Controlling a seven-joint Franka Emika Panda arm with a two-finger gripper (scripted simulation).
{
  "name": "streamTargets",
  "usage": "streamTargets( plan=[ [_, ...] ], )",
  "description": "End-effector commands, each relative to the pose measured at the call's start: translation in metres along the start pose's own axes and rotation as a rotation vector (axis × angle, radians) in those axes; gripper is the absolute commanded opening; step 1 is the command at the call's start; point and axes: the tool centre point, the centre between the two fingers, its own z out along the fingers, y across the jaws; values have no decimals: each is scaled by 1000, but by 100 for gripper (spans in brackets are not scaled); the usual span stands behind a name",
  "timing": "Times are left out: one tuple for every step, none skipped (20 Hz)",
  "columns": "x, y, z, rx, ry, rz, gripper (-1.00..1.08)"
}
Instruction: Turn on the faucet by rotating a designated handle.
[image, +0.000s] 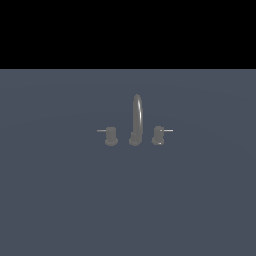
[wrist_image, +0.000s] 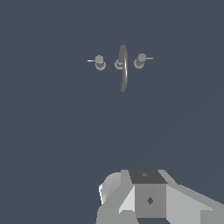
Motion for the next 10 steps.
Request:
streamTargets(
  plan=[
    [0,0,0,0,0,0,-100],
    [0,0,0,0,1,-1,-100],
    [1,0,-1,0,2,-3,-100],
    [3,0,-1,1,5,-6,-100],
    [4,0,-2,1,9,-10,-100],
    [7,0,-4,2,13,-15,-100],
    [9,-1,-5,3,18,-21,-100],
    [11,-1,-6,3,21,-25,-100],
    [12,-1,-7,4,24,-28,-100],
    [12,-1,-7,4,25,-30,-100]
  ],
)
